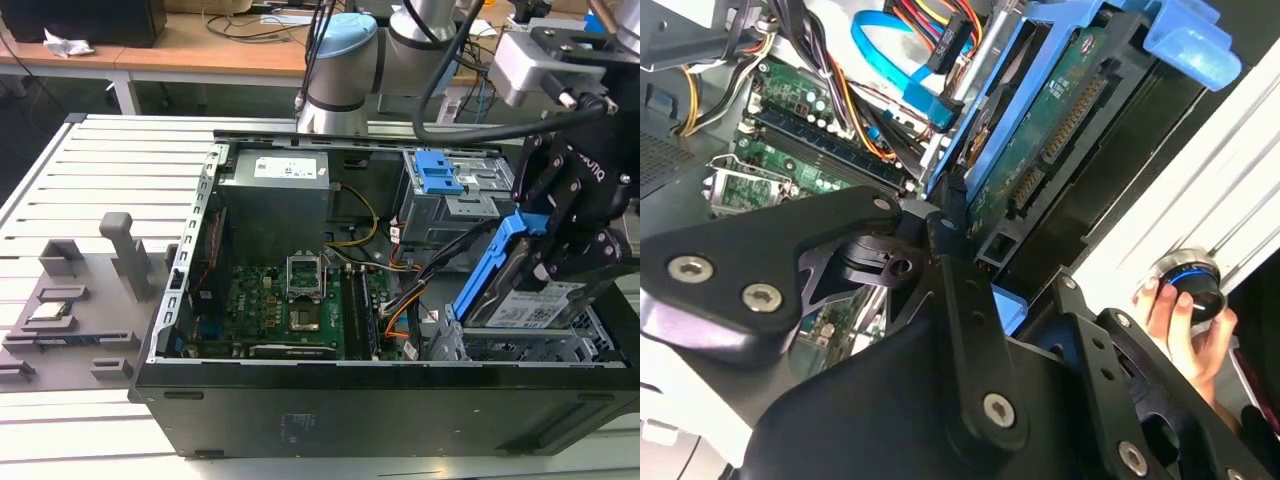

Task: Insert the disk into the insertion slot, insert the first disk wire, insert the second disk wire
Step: 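Insert the disk into the insertion slot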

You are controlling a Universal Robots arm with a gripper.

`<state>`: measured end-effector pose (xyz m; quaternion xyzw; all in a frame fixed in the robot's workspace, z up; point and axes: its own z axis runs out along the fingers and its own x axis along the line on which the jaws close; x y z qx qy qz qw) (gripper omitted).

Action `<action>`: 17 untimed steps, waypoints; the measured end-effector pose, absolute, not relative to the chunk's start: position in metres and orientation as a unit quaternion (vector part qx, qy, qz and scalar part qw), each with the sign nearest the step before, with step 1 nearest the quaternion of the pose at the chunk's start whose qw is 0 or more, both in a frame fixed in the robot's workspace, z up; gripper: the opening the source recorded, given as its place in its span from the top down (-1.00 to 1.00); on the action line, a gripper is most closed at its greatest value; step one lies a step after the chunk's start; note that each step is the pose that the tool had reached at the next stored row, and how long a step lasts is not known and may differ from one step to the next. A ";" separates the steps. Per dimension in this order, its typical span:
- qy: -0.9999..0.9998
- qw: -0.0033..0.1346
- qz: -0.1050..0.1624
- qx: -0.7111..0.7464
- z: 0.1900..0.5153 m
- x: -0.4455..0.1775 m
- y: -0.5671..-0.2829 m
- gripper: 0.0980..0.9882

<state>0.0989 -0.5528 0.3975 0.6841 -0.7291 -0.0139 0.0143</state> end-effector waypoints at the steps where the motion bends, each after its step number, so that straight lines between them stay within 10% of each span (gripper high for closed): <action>1: -0.729 0.014 -0.014 0.684 0.395 0.099 -0.553 0.40; 17: -0.729 0.014 -0.014 0.684 0.379 0.099 -0.553 0.42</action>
